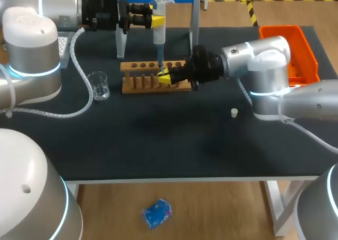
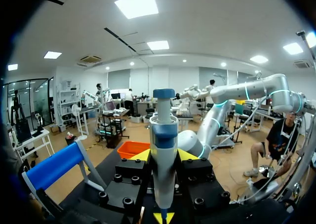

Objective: Invert the test tube, pick up the pipette, mount the tip to pipette, aspirate from beaker and dispense into the tube, eject the tip, return the pipette, and cap with the stopper.

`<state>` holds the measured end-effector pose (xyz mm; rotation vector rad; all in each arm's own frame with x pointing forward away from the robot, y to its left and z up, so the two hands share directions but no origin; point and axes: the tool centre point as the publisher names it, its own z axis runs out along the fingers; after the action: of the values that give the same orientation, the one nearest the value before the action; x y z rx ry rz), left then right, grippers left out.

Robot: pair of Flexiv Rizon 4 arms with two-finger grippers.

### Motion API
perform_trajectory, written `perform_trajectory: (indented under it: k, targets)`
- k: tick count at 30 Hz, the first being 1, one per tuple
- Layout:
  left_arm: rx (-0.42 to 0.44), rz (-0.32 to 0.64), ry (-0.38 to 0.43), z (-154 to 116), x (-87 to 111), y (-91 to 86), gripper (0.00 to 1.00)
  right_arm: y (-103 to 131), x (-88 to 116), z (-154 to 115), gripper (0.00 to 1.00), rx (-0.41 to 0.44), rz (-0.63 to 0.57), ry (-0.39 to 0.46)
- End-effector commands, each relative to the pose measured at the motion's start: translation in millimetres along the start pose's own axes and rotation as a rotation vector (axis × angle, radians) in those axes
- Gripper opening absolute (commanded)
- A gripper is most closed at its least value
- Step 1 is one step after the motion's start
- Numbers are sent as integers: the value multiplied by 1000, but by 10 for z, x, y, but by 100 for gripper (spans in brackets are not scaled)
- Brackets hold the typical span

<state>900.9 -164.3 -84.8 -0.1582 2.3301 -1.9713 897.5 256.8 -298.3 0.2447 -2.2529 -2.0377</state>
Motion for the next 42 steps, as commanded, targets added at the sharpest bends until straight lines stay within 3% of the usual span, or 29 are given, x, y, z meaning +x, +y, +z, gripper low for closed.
perform_trajectory:
  k: [1, 14, 35, 42]
  targets:
    - [-3, -1, 2, -9, -2, -6, 0, 1, -27, 23, 0, 3, -2, 6]
    - [-3, -1, 2, -9, -2, -6, 0, -61, -18, 46, 0, 10, 5, 7]
    - [-3, -1, 2, -9, -2, -6, 0, 56, -20, 37, 0, -8, -22, 9]
    - [-3, -1, 2, -9, -2, -6, 0, 71, 19, 43, 0, -73, 75, 1]
